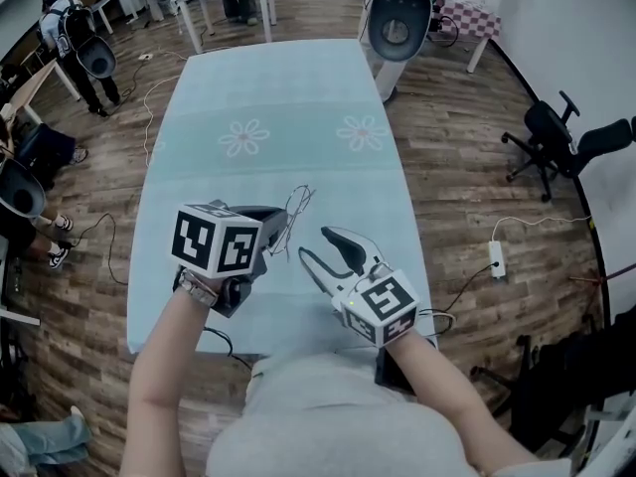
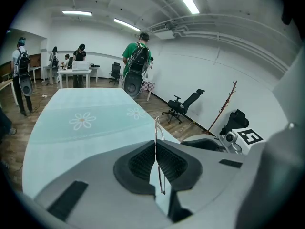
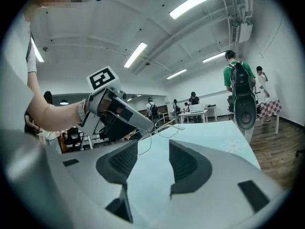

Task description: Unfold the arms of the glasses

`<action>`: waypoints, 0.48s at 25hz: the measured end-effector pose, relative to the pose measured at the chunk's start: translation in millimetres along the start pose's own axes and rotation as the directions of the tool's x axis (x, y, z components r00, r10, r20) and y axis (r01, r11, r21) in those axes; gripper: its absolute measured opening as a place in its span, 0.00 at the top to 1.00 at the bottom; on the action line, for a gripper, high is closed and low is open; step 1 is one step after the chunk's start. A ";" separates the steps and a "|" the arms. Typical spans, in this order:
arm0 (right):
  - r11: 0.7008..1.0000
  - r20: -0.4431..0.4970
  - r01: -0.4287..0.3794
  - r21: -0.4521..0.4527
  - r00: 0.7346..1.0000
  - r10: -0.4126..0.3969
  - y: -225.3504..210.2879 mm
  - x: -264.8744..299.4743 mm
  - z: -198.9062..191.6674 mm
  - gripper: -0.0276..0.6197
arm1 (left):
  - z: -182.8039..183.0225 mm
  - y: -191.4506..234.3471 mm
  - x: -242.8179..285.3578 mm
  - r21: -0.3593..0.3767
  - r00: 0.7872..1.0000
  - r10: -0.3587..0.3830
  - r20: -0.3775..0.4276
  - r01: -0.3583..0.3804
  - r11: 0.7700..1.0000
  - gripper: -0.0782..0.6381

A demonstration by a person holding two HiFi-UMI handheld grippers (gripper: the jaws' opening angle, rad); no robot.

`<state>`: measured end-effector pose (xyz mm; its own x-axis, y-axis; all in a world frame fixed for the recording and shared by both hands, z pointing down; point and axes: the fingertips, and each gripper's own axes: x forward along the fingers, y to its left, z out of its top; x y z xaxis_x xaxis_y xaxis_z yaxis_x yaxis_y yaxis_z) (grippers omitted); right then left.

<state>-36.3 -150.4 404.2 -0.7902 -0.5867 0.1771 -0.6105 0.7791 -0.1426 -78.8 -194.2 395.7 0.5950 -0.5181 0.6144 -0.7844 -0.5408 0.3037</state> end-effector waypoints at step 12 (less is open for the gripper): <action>0.983 -0.163 -0.105 -0.154 0.983 0.079 34.1 15.6 -25.3 0.69 | 15.4 0.3 -5.3 -0.059 1.000 0.000 0.029 0.001 0.998 0.87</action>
<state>-68.1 -127.4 426.7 -0.8167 -0.4793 0.3213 -0.5087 0.8609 -0.0088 -79.5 -201.8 381.3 0.5996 -0.5373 0.5931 -0.7925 -0.5018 0.3467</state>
